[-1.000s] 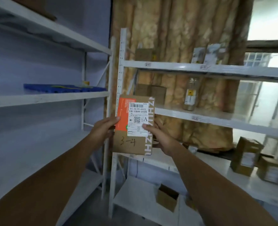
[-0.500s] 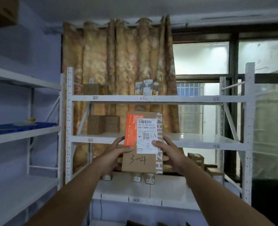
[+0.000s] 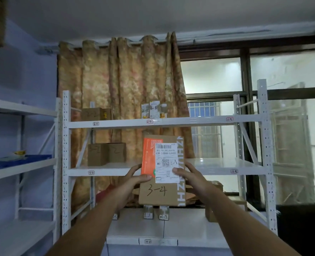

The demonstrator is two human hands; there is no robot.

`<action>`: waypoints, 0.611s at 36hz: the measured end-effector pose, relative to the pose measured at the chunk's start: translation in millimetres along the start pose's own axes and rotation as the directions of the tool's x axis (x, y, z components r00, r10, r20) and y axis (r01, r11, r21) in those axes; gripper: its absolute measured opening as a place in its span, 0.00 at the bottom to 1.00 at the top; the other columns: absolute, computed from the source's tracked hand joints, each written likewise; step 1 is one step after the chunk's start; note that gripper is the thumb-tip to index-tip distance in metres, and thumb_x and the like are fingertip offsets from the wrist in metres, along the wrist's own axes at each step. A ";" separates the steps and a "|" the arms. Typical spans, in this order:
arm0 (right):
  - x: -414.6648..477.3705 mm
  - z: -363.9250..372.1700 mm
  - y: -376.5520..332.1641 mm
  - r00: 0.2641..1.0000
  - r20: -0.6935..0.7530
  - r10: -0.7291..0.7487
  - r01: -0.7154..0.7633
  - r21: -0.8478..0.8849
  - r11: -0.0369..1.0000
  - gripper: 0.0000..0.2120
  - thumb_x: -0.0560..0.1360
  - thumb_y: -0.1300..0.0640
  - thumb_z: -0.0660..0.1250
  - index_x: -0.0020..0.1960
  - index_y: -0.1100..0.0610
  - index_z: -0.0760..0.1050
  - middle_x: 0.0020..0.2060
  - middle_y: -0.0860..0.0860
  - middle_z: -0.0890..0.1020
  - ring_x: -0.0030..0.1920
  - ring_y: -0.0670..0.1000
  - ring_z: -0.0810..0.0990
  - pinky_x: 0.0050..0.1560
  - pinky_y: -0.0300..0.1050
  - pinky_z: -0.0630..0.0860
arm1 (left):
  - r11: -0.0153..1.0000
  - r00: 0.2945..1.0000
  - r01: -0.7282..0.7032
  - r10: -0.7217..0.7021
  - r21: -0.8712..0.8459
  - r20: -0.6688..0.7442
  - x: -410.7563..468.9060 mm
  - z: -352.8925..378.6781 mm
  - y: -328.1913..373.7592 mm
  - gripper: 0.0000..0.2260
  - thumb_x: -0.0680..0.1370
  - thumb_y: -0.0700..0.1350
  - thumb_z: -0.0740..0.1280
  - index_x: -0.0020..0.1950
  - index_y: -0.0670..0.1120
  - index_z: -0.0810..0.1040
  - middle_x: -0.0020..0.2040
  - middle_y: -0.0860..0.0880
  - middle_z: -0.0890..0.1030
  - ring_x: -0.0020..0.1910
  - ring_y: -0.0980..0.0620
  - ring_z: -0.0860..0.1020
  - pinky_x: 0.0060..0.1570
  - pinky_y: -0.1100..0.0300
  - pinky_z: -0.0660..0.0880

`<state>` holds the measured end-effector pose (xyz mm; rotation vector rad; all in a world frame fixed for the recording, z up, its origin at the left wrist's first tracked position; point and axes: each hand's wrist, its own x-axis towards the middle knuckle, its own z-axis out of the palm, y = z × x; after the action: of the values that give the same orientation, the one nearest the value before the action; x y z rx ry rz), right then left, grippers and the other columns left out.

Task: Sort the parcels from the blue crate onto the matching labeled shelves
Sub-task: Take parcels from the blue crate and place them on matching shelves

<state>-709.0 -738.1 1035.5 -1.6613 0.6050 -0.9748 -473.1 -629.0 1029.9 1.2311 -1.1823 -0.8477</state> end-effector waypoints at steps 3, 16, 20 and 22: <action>-4.7 -5.6 4.8 1.000 -0.002 0.018 -0.018 0.013 1.000 0.26 0.72 0.40 0.76 0.68 0.40 0.74 0.55 0.45 0.87 0.59 0.53 0.84 0.67 0.60 0.76 | 0.999 0.999 -0.037 0.036 -0.019 -0.024 -5.8 21.6 -3.8 0.39 0.57 0.63 0.83 0.66 0.64 0.75 0.58 0.52 0.86 0.63 0.45 0.80 0.69 0.35 0.69; -28.9 -71.3 46.0 0.986 -0.152 0.072 -0.061 0.075 0.995 0.20 0.76 0.49 0.75 0.65 0.51 0.77 0.53 0.51 0.88 0.49 0.53 0.88 0.46 0.48 0.83 | 1.000 1.000 -0.021 0.021 -0.016 0.018 5.2 111.3 -34.0 0.15 0.76 0.50 0.75 0.63 0.59 0.80 0.53 0.55 0.87 0.55 0.52 0.84 0.58 0.43 0.79; -31.1 -93.4 47.7 0.974 -0.194 0.114 -0.104 0.061 0.993 0.26 0.74 0.46 0.77 0.63 0.62 0.77 0.48 0.55 0.88 0.45 0.55 0.89 0.38 0.44 0.82 | 0.999 1.000 -0.007 0.007 -0.047 0.010 15.8 132.7 -45.4 0.19 0.75 0.50 0.76 0.66 0.56 0.80 0.55 0.53 0.87 0.56 0.50 0.84 0.59 0.41 0.79; -30.0 -101.4 49.5 0.965 -0.229 0.127 -0.115 0.064 0.991 0.28 0.73 0.45 0.78 0.63 0.63 0.75 0.43 0.54 0.87 0.41 0.54 0.87 0.36 0.43 0.80 | 0.998 1.000 -0.024 0.024 -0.050 0.001 22.6 138.8 -50.5 0.21 0.74 0.51 0.77 0.67 0.56 0.79 0.57 0.53 0.86 0.55 0.52 0.85 0.54 0.45 0.81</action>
<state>-806.1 -783.8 989.6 -1.4581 0.8224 -1.0949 -596.7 -693.5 976.1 1.1739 -1.1682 -0.8552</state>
